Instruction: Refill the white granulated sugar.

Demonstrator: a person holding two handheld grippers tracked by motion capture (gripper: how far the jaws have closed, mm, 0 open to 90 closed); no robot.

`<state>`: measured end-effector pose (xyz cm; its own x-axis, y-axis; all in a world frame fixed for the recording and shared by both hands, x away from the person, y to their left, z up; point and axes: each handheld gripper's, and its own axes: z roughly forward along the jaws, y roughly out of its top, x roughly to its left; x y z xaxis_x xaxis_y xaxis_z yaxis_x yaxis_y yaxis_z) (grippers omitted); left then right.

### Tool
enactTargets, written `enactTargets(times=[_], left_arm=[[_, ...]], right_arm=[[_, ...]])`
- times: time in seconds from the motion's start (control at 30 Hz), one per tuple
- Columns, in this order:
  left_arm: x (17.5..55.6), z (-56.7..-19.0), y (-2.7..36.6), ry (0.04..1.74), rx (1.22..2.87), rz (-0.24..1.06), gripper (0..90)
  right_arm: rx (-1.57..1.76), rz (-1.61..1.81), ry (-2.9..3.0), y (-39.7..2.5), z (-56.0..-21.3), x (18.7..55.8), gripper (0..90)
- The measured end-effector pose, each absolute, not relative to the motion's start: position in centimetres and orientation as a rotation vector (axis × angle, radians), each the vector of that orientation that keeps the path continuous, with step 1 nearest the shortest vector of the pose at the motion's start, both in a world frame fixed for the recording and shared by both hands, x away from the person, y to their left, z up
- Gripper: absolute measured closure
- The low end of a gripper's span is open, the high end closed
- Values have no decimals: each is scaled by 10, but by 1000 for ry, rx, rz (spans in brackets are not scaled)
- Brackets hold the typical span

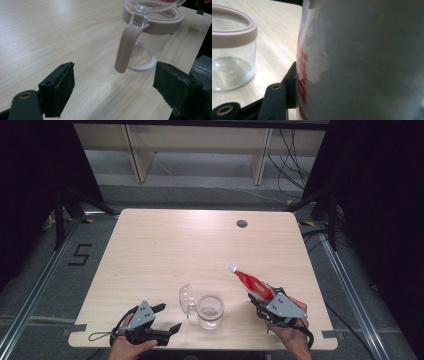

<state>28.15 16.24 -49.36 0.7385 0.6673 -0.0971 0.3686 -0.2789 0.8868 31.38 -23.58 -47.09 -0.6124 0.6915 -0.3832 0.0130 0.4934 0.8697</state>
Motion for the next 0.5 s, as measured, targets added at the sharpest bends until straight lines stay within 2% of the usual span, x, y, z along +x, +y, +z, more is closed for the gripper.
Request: enactTargets(times=[0.5], left_arm=[[281,-494,162,784,1907,366,167]], right_arm=[[166,713,1936,-214,-448,275,472]])
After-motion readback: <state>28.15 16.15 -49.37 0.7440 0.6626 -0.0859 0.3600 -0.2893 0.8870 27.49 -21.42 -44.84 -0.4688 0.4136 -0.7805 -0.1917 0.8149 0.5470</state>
